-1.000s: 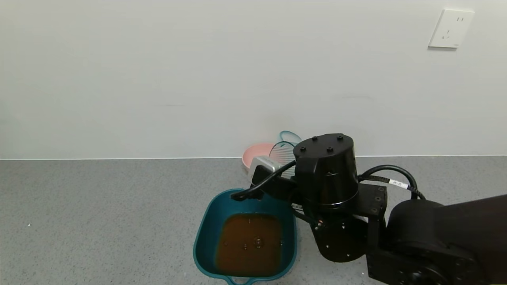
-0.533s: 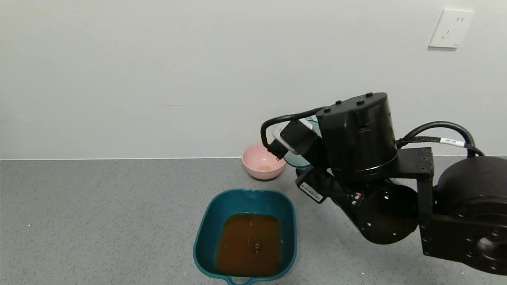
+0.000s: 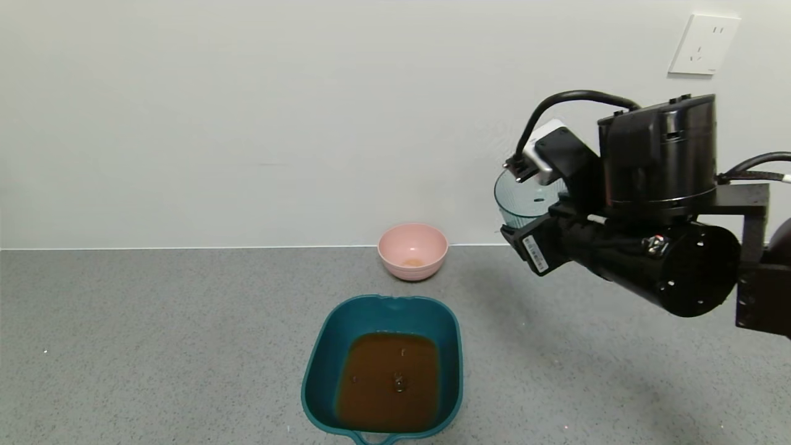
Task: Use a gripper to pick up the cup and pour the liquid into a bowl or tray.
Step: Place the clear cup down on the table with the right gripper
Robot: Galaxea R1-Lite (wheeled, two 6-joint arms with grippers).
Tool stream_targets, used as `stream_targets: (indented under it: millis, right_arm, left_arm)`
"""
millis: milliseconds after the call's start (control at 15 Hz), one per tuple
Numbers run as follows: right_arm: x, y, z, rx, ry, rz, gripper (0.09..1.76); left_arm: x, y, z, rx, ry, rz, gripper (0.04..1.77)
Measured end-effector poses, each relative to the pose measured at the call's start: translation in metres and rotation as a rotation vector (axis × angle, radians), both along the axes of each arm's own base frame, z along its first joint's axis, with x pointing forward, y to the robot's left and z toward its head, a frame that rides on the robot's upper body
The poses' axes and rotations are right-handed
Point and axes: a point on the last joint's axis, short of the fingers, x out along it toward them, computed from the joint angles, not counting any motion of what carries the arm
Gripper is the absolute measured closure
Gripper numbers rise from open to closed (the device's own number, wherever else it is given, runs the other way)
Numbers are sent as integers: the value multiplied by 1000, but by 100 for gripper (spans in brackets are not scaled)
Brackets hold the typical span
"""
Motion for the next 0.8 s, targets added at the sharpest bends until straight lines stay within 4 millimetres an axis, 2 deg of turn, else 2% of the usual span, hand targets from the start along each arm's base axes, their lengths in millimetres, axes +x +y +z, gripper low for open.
stream_targets:
  millis: [200,467,800]
  right_arm:
    - [6,-33,2,113,19,-47,51]
    - [11,-74,-8,204,54,-102,51]
    - [19,-110,-24,303,-5,-121,51]
  left_arm:
    - [0,0,0,0,0,0,9]
    - [0,0,0,0,0,0,9]
    - [0,0,0,0,0,0,9]
